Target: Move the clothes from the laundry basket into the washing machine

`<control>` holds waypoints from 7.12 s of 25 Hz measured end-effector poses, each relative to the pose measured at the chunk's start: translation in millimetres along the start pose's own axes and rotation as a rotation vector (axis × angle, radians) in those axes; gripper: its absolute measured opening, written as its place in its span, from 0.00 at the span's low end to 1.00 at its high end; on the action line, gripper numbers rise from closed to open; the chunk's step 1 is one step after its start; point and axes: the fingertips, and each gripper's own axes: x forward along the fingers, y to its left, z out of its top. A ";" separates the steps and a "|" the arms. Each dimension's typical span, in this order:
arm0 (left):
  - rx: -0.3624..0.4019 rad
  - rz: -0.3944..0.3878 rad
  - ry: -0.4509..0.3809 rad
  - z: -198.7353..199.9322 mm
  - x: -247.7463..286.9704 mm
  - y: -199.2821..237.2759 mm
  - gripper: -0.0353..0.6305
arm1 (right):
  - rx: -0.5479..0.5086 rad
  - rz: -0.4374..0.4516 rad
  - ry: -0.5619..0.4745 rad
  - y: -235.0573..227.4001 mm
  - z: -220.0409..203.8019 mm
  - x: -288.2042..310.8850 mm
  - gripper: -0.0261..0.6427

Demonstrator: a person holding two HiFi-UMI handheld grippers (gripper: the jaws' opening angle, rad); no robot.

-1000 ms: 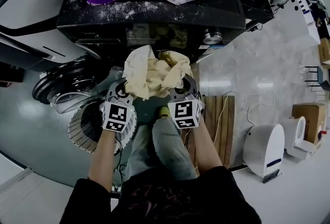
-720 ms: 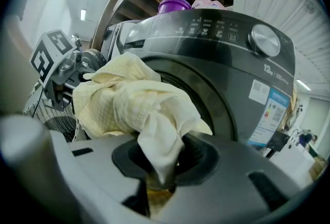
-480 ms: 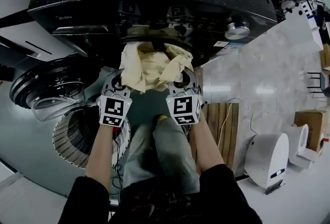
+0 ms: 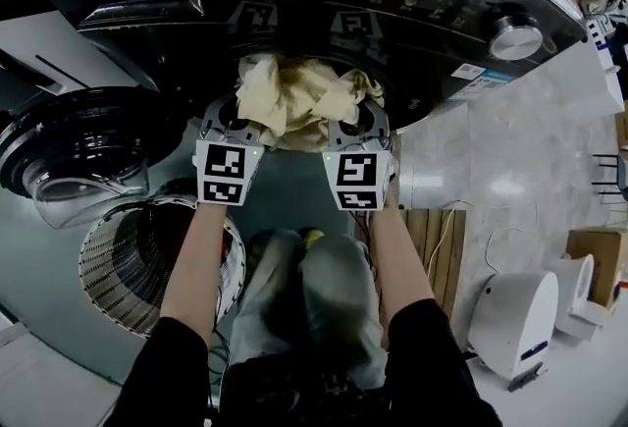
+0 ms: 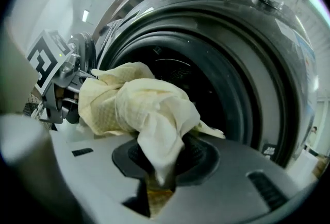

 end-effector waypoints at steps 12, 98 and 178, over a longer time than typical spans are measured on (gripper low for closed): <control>-0.106 0.007 -0.056 -16.3 55.1 18.2 0.13 | 0.042 -0.115 0.018 -16.5 -21.5 52.0 0.18; -0.289 0.099 0.070 -36.7 77.6 35.3 0.11 | 0.487 -0.099 0.109 -25.6 -38.7 82.2 0.14; -0.102 0.135 -0.153 440.8 -377.3 75.0 0.07 | 0.373 -0.106 -0.104 -118.3 418.4 -353.2 0.04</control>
